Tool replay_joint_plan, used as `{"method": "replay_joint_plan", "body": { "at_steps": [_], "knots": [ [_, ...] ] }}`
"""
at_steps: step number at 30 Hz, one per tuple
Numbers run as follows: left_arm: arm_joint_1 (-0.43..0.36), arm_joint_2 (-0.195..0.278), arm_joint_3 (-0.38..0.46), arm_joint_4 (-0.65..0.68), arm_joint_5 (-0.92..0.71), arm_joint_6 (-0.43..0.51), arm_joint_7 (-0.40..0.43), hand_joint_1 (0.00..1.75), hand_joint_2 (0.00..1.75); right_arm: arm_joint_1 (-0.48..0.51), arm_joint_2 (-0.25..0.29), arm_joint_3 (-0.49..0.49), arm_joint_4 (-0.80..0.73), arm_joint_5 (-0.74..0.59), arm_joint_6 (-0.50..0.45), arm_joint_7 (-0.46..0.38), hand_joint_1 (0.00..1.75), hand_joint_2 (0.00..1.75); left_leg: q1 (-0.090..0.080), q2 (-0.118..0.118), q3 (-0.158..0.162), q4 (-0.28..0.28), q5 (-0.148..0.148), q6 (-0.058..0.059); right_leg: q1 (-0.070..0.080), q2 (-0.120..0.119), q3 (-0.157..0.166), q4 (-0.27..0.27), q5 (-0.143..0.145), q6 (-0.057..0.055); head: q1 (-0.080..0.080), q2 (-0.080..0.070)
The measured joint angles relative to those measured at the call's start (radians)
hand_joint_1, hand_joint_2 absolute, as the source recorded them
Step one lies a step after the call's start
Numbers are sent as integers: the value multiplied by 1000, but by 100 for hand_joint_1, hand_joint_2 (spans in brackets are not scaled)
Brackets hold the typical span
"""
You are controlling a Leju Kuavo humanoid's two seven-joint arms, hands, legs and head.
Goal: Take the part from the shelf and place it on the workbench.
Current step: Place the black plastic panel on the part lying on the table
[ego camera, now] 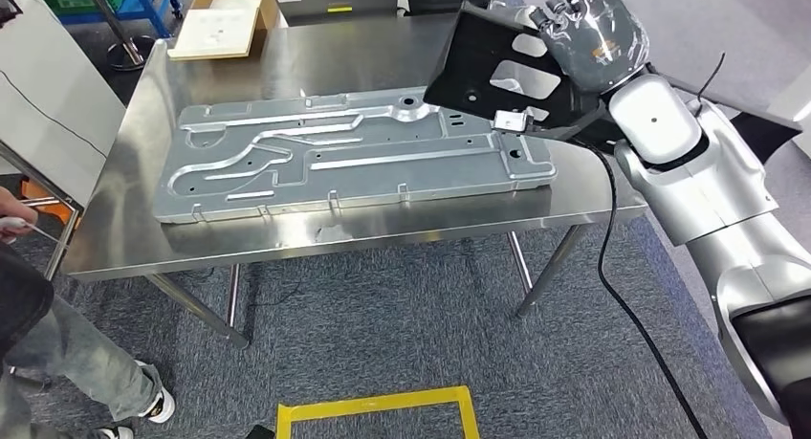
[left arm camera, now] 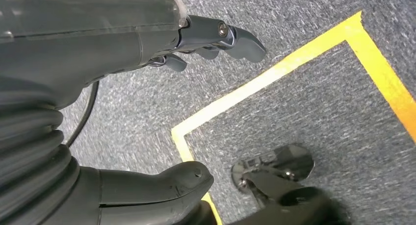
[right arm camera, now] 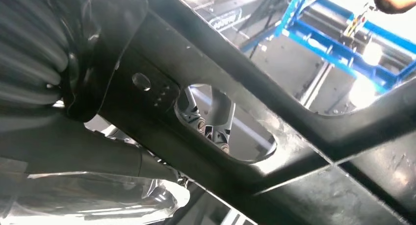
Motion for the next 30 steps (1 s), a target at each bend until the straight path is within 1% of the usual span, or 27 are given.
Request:
{"method": "replay_joint_plan", "body": {
  "at_steps": [1,2,3,4,5,6,7,8,10,11,12,13,14,16,17,18,19,20,21,22,23,25,27,28,29,30],
  "knots": [
    [1,0,0,0,0,0,0,0,175,-4,0,9,-2,0,0,1,175,175,1,0,-29,63,-23,-2,2,0,0,0,0,-1,0,0],
    [2,0,0,0,0,0,0,0,175,-5,-1,17,-3,0,0,1,175,175,2,0,-46,100,-30,-2,3,1,0,1,-1,-1,0,0],
    [2,0,0,0,0,0,0,0,175,-6,-1,24,-5,0,0,1,175,175,2,0,-47,99,-18,-1,4,2,1,2,-1,-2,0,0],
    [3,0,0,0,0,0,0,0,175,-7,-2,30,-7,0,0,1,175,175,2,0,-26,54,13,2,5,3,2,3,-1,-2,0,0],
    [2,0,0,0,0,0,0,0,175,-9,-2,35,-9,0,0,1,175,175,1,0,9,-18,50,8,6,4,3,4,-2,-1,0,0],
    [2,0,0,0,0,-1,0,0,175,-13,-3,40,-12,0,0,0,175,175,-1,-1,43,-88,77,13,8,5,3,6,-3,0,0,0],
    [1,0,1,0,0,-3,-1,0,175,-19,-4,45,-14,0,3,-3,175,175,-2,-1,69,-142,95,18,10,5,1,7,-2,3,0,0],
    [1,0,1,0,0,-6,-3,0,175,-26,-5,50,-15,0,10,-9,175,175,-5,-1,82,-172,101,21,11,6,0,7,-1,7,0,0],
    [2,0,2,0,0,-16,-10,0,175,-41,-5,61,-16,0,31,-31,175,175,-7,-2,84,-184,102,27,11,7,-2,2,4,19,0,0],
    [2,0,2,0,-1,-22,-13,0,175,-48,-4,67,-18,0,41,-43,175,175,-5,-1,86,-191,106,31,10,6,-2,2,3,25,0,0],
    [1,0,2,0,-2,-26,-16,0,175,-56,-4,73,-19,0,49,-51,175,175,-2,0,89,-198,110,38,9,5,-5,10,-4,30,0,0],
    [0,0,3,0,-4,-30,-19,0,175,-64,-3,80,-20,0,54,-57,175,175,0,1,91,-206,114,43,9,5,-18,38,-22,34,1,0],
    [-1,0,3,0,-6,-33,-22,0,175,-70,-1,88,-20,0,56,-60,175,175,1,1,93,-210,115,47,7,4,-41,87,-50,38,1,0],
    [-2,-1,3,0,-9,-38,-26,0,175,-77,4,109,-18,0,54,-63,175,175,1,1,93,-210,114,51,6,4,-104,216,-106,45,1,0],
    [-2,-1,3,0,-10,-40,-27,0,175,-77,7,122,-15,0,52,-63,175,175,1,1,93,-209,113,52,5,4,-128,261,-116,48,1,0],
    [-2,-2,4,0,-10,-40,-27,0,175,-76,10,134,-13,0,49,-62,175,175,1,1,94,-207,111,51,3,3,-136,271,-107,50,1,0],
    [-2,-3,4,0,-11,-41,-28,0,175,-75,14,144,-10,0,45,-58,175,175,1,1,95,-205,108,49,2,2,-125,243,-80,50,1,0],
    [-2,-5,4,0,-11,-41,-28,0,175,-75,17,153,-8,0,42,-55,175,175,1,0,98,-202,104,47,0,1,-94,178,-40,49,1,0],
    [-2,-7,4,0,-12,-41,-29,0,175,-75,20,159,-6,0,38,-51,175,175,1,0,101,-200,100,43,0,0,-60,109,-12,47,1,0],
    [-3,-8,4,0,-13,-41,-29,0,175,-75,22,164,-5,0,34,-48,175,175,-1,-1,102,-196,95,39,1,0,-30,49,6,42,1,0],
    [-4,-9,4,0,-13,-41,-30,0,175,-75,24,169,-3,0,30,-46,175,175,-2,-2,102,-195,92,34,4,0,-13,13,11,38,1,0],
    [-4,-10,4,0,-13,-40,-30,0,175,-74,26,180,2,0,25,-44,175,175,-4,-2,103,-197,88,23,10,2,-6,-4,2,26,0,0],
    [-4,-11,4,0,-13,-40,-30,0,175,-71,26,187,7,0,22,-44,175,175,-4,-1,104,-192,78,12,5,3,4,-10,-2,14,0,0],
    [-5,-11,5,0,-13,-40,-30,0,175,-71,27,190,8,0,21,-44,175,175,-3,-1,94,-168,66,7,2,3,11,-14,-4,8,0,0],
    [-5,-11,5,0,-13,-40,-30,0,175,-71,27,192,10,0,21,-44,175,175,-2,0,71,-120,46,2,-1,2,20,-18,-7,1,0,0],
    [-5,-11,5,0,-13,-40,-30,0,175,-70,28,196,12,0,20,-44,175,175,-1,0,36,-55,22,-2,0,2,27,-19,-12,-3,0,0]
  ]
}}
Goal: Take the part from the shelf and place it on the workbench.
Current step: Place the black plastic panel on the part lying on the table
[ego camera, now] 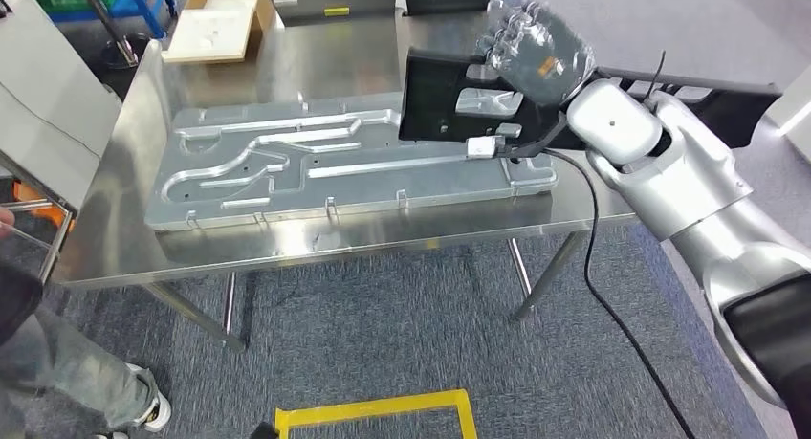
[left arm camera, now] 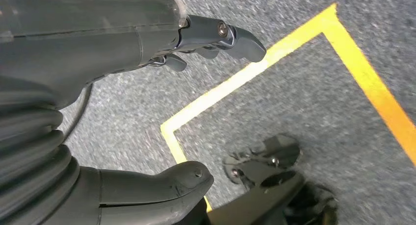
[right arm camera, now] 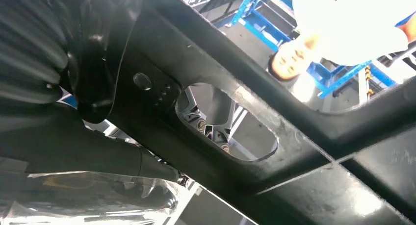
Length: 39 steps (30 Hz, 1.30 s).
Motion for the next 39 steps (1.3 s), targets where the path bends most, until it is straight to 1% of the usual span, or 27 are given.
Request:
{"method": "replay_joint_plan", "body": {
  "at_steps": [1,2,3,4,6,7,8,11,13,15,17,18,19,20,22,23,24,27,28,29,32,33,34,35,37,38,39],
  "knots": [
    [1,0,0,0,0,0,0,0,175,2,0,4,2,0,0,0,175,175,1,0,-42,71,-22,-2,1,0,6,0,-6,-3,0,0],
    [2,0,0,0,0,0,0,0,175,5,1,8,4,0,0,0,175,175,2,0,-81,127,-31,-4,2,2,13,1,-12,-4,0,0],
    [4,0,0,0,0,0,0,0,175,8,1,12,5,0,0,-1,175,175,2,0,-104,150,-21,-3,3,3,22,1,-20,-4,0,0],
    [4,0,0,0,0,0,0,0,175,12,1,15,7,0,0,-1,175,175,2,0,-108,132,11,-2,4,4,33,1,-28,-3,0,0],
    [5,0,0,0,0,0,0,0,175,15,1,17,10,0,0,-1,175,175,1,0,-68,4,106,8,4,6,59,0,-48,1,0,0],
    [5,0,1,0,0,0,0,0,175,14,1,18,11,0,0,-1,175,175,-2,-1,-42,-60,140,15,6,7,68,0,-57,5,0,0],
    [4,0,1,0,0,0,0,0,175,14,1,19,13,0,-1,-1,175,175,-4,-1,-22,-107,154,21,7,8,73,-1,-64,10,0,0],
    [3,-1,2,0,-1,0,0,0,175,17,1,20,16,0,-2,-5,175,175,-7,-2,3,-148,137,35,8,10,76,0,-62,28,0,0],
    [4,-3,2,0,-4,-1,-2,0,175,18,2,20,16,0,-4,-10,175,175,-4,-2,23,-162,131,47,6,8,65,38,-63,36,0,0],
    [3,-4,2,0,-6,-1,-4,0,175,16,3,19,17,0,-8,-16,175,175,-1,-3,44,-171,122,56,4,5,8,139,-91,43,0,0],
    [2,-5,2,0,-6,-1,-4,0,175,19,3,19,17,0,-9,-23,175,175,0,-4,59,-171,109,59,3,5,-76,251,-137,50,0,0],
    [2,-5,2,0,-7,-1,-4,0,175,23,3,19,18,0,-9,-25,175,175,0,-5,68,-171,101,58,3,4,-104,273,-143,51,0,0],
    [4,-5,3,0,-7,-1,-4,0,175,26,3,20,18,0,-9,-27,175,175,0,-6,79,-170,92,57,2,4,-120,266,-130,52,0,0],
    [5,-6,3,0,-7,-1,-4,0,175,27,3,20,18,0,-9,-27,175,175,0,-6,92,-170,82,55,2,4,-115,220,-92,52,0,0],
    [7,-7,3,0,-7,-2,-3,0,175,27,4,20,19,0,-8,-27,175,175,-1,-7,117,-167,61,48,4,1,-80,82,13,46,0,0],
    [6,-8,3,0,-7,-2,-3,0,175,26,4,20,20,0,-6,-28,175,175,-2,-7,124,-167,52,43,7,-1,-66,31,43,39,0,0],
    [5,-9,3,0,-7,-1,-2,0,175,26,5,21,22,0,-5,-29,175,175,-3,-7,128,-167,45,36,11,-1,-59,3,61,31,0,0],
    [3,-9,4,0,-6,0,4,0,175,28,7,21,24,0,-3,-31,175,175,-5,-6,133,-156,34,18,12,0,-48,-4,58,10,0,0],
    [3,-8,5,0,-5,0,6,0,175,28,8,20,25,-1,-4,-32,175,175,-4,-5,127,-135,28,14,9,0,-41,-6,55,4,0,0],
    [2,-8,6,0,-2,1,9,0,175,29,11,18,26,-7,-5,-32,175,175,-3,-4,109,-98,15,9,8,0,-34,-9,52,-2,0,0],
    [2,-8,16,0,3,0,13,0,175,54,42,-7,37,-92,8,-41,175,175,1,-2,-1,83,-53,-2,8,2,-20,-10,39,-13,0,0],
    [2,-8,19,0,4,0,13,0,175,67,59,-21,44,-154,32,-49,175,175,2,-2,-32,119,-64,-3,9,4,-16,-10,34,-14,0,0],
    [3,-8,21,0,4,-1,13,0,175,76,79,-38,55,-229,73,-59,175,175,2,-2,-48,120,-53,-4,10,6,-11,-8,29,-14,0,0],
    [3,-8,23,0,4,-1,11,0,175,80,101,-57,68,-312,128,-68,175,175,1,-2,-47,84,-20,-2,11,8,-5,-7,24,-14,0,0],
    [2,-6,28,0,4,-2,7,0,175,64,144,-97,100,-465,257,-80,175,175,-2,-2,-11,-49,73,10,13,10,4,-2,14,-13,0,0],
    [1,-4,32,0,4,-3,4,0,175,46,162,-116,116,-526,318,-83,175,175,-5,-2,5,-106,100,16,14,11,5,-1,11,-10,0,0],
    [1,-3,35,0,4,-4,2,0,175,25,177,-132,129,-575,368,-84,175,175,-9,-1,16,-140,116,23,14,12,4,0,9,-6,0,0]
  ]
}}
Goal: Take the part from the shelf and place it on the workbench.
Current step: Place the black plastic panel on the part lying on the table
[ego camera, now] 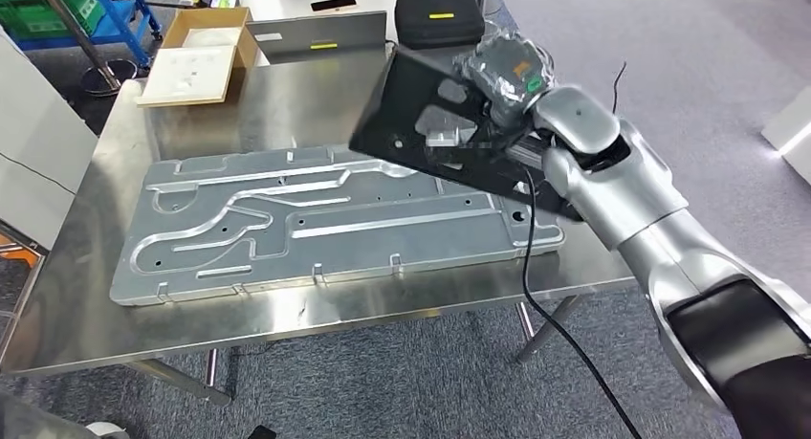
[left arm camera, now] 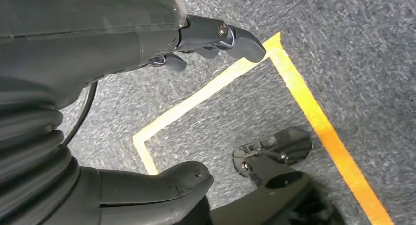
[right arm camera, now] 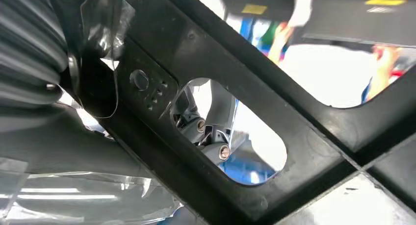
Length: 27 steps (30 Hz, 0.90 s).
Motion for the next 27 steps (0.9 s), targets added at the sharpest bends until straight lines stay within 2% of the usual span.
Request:
{"method": "replay_joint_plan", "body": {
  "at_steps": [2,3,5,6,8,9,10,11,13,14,15,18,20,21,23,24,25,26,27],
  "knots": [
    [1,2,6,0,0,-1,-3,0,175,-42,18,-18,18,-71,67,3,175,175,-4,0,4,-15,4,7,0,0,-3,-1,-3,11,0,0],
    [3,1,8,0,-1,-2,-3,0,175,-61,23,-21,22,-94,84,5,175,175,-1,0,7,-20,14,12,0,-1,-3,0,-5,16,0,0],
    [4,0,10,0,-1,-2,-4,0,175,-97,30,-28,28,-124,99,9,175,175,6,1,14,-33,22,20,1,-3,-17,36,-32,25,0,0],
    [4,0,11,0,-2,-3,-5,0,175,-111,32,-30,30,-132,101,10,175,175,9,2,18,-37,24,23,0,-4,-39,83,-60,29,0,0],
    [2,0,14,0,-2,-3,-5,0,175,-127,36,-31,35,-150,111,11,175,175,9,2,20,-38,22,28,-5,-5,-102,211,-118,36,0,0],
    [2,0,16,0,-2,-3,-5,0,175,-130,36,-30,39,-162,121,11,175,175,9,1,21,-37,21,28,-8,-6,-127,256,-130,39,0,0],
    [2,0,17,0,-2,-4,-6,0,175,-131,37,-30,42,-177,136,11,175,175,9,0,22,-35,19,27,-11,-7,-138,271,-124,41,0,0],
    [3,0,18,0,-2,-6,-6,0,175,-136,38,-30,45,-195,154,10,175,175,10,-2,22,-32,16,25,-13,-8,-129,246,-100,43,0,0],
    [5,0,21,0,-1,-11,-7,0,175,-154,42,-28,49,-232,190,10,175,175,10,-3,22,-22,8,18,-17,-10,-72,118,-32,43,0,0],
    [5,0,23,0,-1,-15,-9,0,175,-166,45,-25,50,-249,203,10,175,175,9,-3,20,-16,4,12,-15,-11,-45,61,-9,40,0,0],
    [4,0,25,0,0,-20,-11,0,175,-177,48,-22,52,-264,211,11,175,175,8,-3,18,-11,0,7,-13,-11,-29,25,2,37,0,0],
    [4,0,33,0,1,-34,-18,0,175,-196,54,-11,58,-314,230,19,175,175,9,-3,17,-9,-5,-10,-8,-9,-22,10,4,22,0,0],
    [5,0,35,0,1,-39,-20,0,175,-206,57,-5,65,-362,259,24,175,175,12,-2,6,19,-27,-22,-10,-11,-18,3,8,10,0,0],
    [5,0,35,0,0,-40,-20,0,175,-212,60,-4,71,-397,285,27,175,175,13,-1,-12,60,-52,-27,-12,-12,-16,-1,9,4,0,0],
    [5,0,35,0,-1,-42,-23,0,175,-226,71,-3,93,-503,371,43,175,175,14,-1,-73,196,-118,-34,-11,-12,-15,-1,8,-2,0,0],
    [6,0,36,0,-2,-43,-25,0,175,-232,77,-4,109,-568,422,57,175,175,14,0,-102,256,-139,-36,-10,-11,-15,0,7,-3,0,0],
    [6,1,36,0,-2,-44,-26,0,175,-237,83,-4,126,-631,467,73,175,175,14,0,-118,286,-141,-36,-9,-10,-14,1,5,-3,0,0],
    [6,2,36,0,-3,-45,-27,0,175,-242,88,-5,141,-682,500,88,175,175,14,0,-115,274,-123,-35,-8,-10,-12,2,3,-3,0,0],
    [6,3,36,0,-3,-46,-27,0,175,-248,91,-7,155,-722,520,99,175,175,14,0,-91,221,-89,-32,-7,-9,-9,3,1,-2,0,0]
  ]
}}
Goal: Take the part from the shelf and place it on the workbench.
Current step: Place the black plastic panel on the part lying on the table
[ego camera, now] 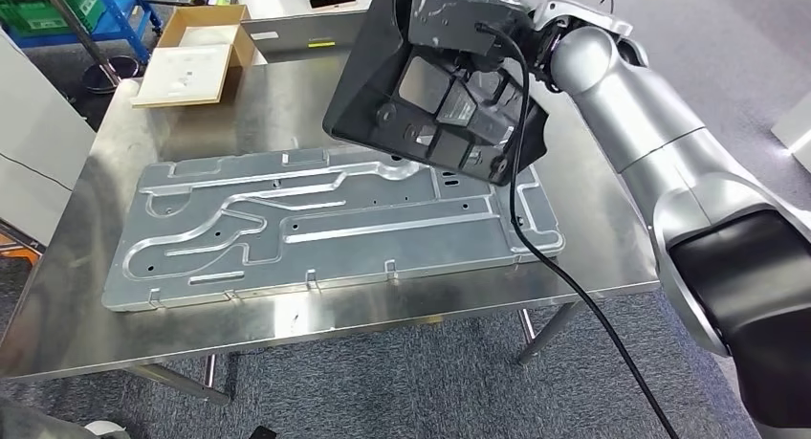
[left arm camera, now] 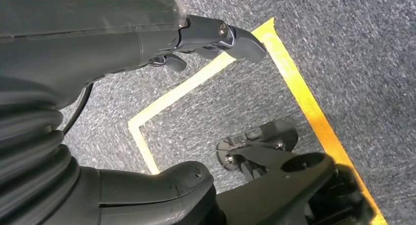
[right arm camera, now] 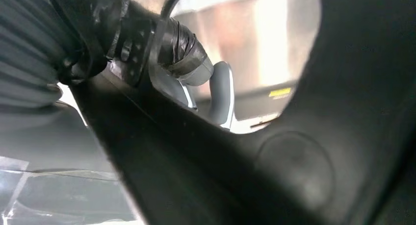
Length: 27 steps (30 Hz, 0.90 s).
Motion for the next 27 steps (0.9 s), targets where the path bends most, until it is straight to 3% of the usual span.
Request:
{"method": "replay_joint_plan", "body": {
  "at_steps": [1,3,6,8,9,11,12,13,14,15,16,18,19,22,27],
  "knots": [
    [0,2,0,0,0,0,-1,0,175,-8,3,-2,12,-28,11,8,175,175,0,0,34,-75,38,5,0,0,3,1,-3,2,0,0],
    [0,4,1,0,-1,-1,-2,0,175,-31,8,-3,36,-75,19,23,175,175,-4,-1,92,-196,82,15,3,1,4,3,-7,9,0,0],
    [0,5,5,0,-5,-1,-4,0,175,-64,10,7,68,-171,14,55,175,175,-7,-2,107,-228,84,27,6,1,3,0,-8,23,0,0],
    [1,5,7,0,-7,-1,-6,0,175,-85,7,20,83,-234,5,69,175,175,-2,0,113,-238,88,39,5,1,-4,20,-26,33,0,0],
    [1,5,8,0,-7,-1,-6,0,175,-97,5,27,88,-255,3,73,175,175,0,1,116,-243,90,45,5,1,-20,57,-49,36,0,0],
    [-1,5,12,0,-7,-1,-7,0,175,-115,2,41,100,-279,1,80,175,175,0,2,118,-245,89,54,2,0,-81,185,-112,41,0,0],
    [-2,5,15,0,-7,-1,-7,0,175,-119,1,47,106,-284,1,84,175,175,0,2,119,-244,87,55,1,0,-112,247,-134,44,1,0],
    [-2,5,17,0,-7,-1,-8,0,175,-120,-1,53,112,-287,1,88,175,175,0,2,121,-243,85,56,0,0,-134,283,-138,45,1,0],
    [-1,5,20,0,-7,-1,-8,0,175,-121,-2,58,117,-288,1,90,175,175,0,0,122,-241,83,56,-1,0,-137,280,-121,45,1,0],
    [0,5,22,0,-7,-2,-8,0,175,-122,-3,62,121,-288,1,90,175,175,0,-1,123,-237,80,55,-2,-1,-121,237,-87,43,1,0],
    [1,5,23,0,-7,-2,-8,0,175,-125,-4,65,124,-288,1,90,175,175,0,-2,125,-234,76,52,-2,-1,-91,166,-45,40,1,0],
    [0,4,23,0,-7,-4,-8,0,175,-131,-3,70,128,-289,0,90,175,175,-3,-3,124,-225,67,44,3,-1,-37,46,4,33,0,0],
    [0,4,24,0,-7,-4,-8,0,175,-133,-3,73,129,-290,0,90,131,131,-4,-3,123,-223,65,40,6,-1,-25,18,10,30,0,0],
    [-1,4,24,0,-8,-1,-9,0,175,-135,-3,80,135,-290,-4,90,0,0,-6,-3,123,-224,62,27,6,1,-21,6,9,21,0,0],
    [0,5,24,0,-10,5,-9,0,175,-136,-4,82,137,-291,-8,90,0,0,-6,-3,120,-222,57,22,-1,0,-16,-1,12,14,0,0]
  ]
}}
